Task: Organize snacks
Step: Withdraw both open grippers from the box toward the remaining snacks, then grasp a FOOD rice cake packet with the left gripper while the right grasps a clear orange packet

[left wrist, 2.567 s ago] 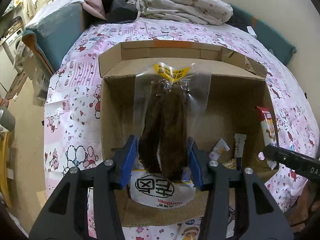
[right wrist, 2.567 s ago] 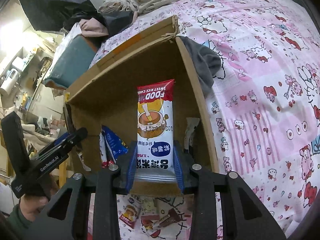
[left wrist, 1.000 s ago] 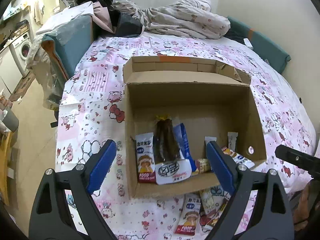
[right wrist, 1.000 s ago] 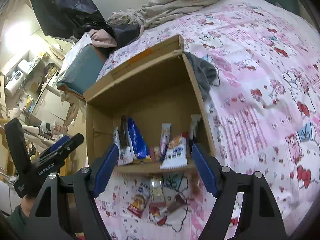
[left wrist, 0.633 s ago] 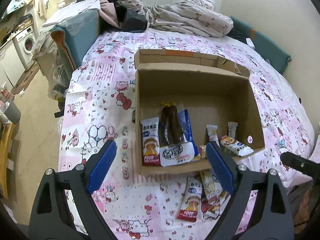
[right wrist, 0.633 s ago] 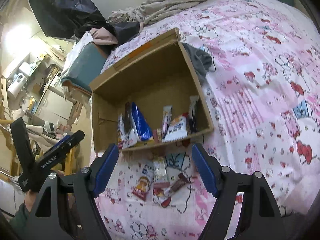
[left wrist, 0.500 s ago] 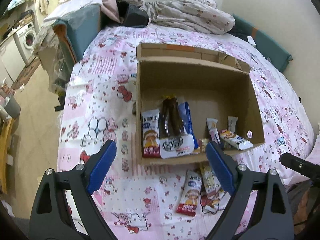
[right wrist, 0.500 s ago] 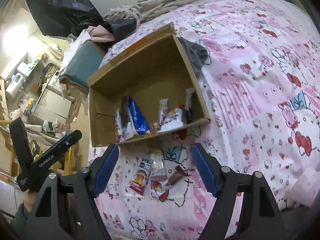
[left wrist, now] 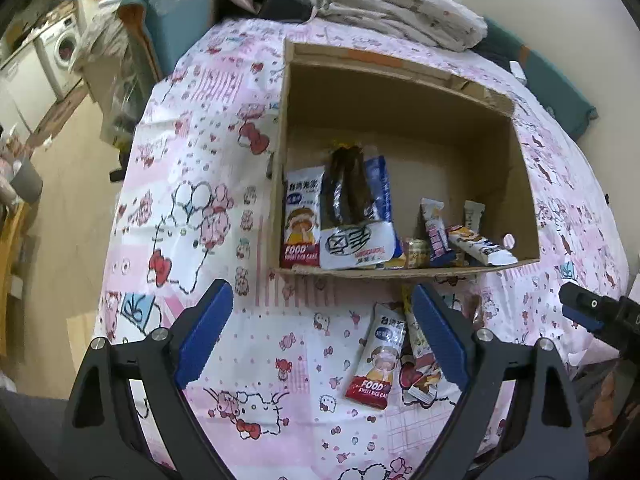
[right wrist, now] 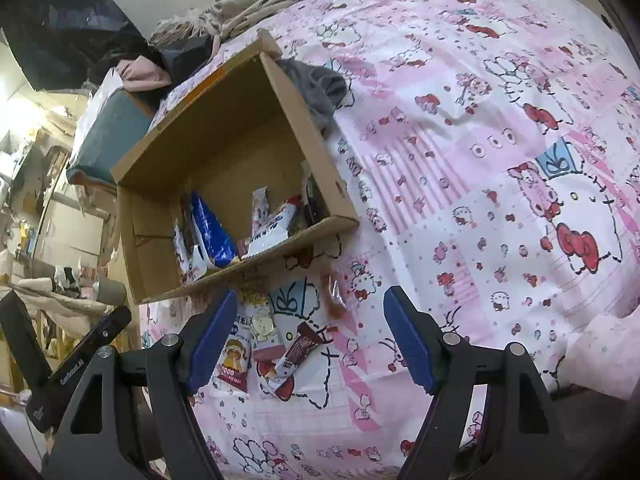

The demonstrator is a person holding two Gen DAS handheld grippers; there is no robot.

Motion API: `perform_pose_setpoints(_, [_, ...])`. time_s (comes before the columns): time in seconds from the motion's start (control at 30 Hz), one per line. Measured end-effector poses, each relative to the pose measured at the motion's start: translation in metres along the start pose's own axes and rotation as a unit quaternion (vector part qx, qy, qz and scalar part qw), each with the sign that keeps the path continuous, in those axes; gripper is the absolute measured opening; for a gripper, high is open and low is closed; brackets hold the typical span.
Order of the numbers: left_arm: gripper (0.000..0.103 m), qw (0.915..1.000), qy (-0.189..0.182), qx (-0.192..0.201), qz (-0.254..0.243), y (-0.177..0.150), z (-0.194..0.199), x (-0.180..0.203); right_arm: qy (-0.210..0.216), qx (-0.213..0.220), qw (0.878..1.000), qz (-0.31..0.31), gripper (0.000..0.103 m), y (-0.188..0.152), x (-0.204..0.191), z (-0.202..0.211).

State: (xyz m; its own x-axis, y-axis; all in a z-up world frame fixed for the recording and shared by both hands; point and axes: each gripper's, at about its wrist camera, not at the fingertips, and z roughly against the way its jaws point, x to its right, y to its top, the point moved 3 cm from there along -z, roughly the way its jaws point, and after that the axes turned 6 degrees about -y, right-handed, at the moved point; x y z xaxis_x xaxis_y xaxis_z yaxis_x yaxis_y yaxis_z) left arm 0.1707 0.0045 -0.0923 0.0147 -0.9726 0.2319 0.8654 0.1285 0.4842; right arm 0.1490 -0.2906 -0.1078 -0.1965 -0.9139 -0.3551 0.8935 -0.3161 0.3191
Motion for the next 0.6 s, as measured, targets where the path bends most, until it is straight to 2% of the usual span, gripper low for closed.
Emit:
perform_pose_setpoints(0.13, [0.089,0.9997,-0.001,-0.024,0.004,-0.009,-0.012,-0.001,0.01,-0.012,1.0,0.001,0.078,-0.001,-0.006,-0.007])
perform_pose_setpoints(0.27, [0.086,0.9957,-0.02,-0.09,-0.009,-0.027,-0.042,0.01,0.009,-0.02,1.0,0.001,0.078,0.0,-0.009,-0.015])
perform_pose_setpoints(0.33, [0.076,0.992,-0.019,-0.122,-0.027,-0.038,-0.058,0.017,0.008,-0.023,1.0,0.001,0.078,0.0,-0.009,-0.018])
perform_pose_setpoints(0.37, [0.067,0.9893,-0.024,-0.138,-0.04,-0.043,-0.067,0.023,0.007,-0.024,1.0,0.002,0.078,0.0,-0.009,-0.018])
perform_pose_setpoints(0.53, [0.06,0.9757,-0.036,-0.191,-0.102,-0.065,-0.102,0.051,-0.003,-0.024,1.0,0.0,0.078,0.001,-0.004,-0.019])
perform_pose_setpoints(0.6, [0.041,0.9717,-0.03,-0.205,-0.113,-0.071,-0.11,0.054,-0.006,-0.027,1.0,-0.005,0.078,0.001,-0.001,-0.019])
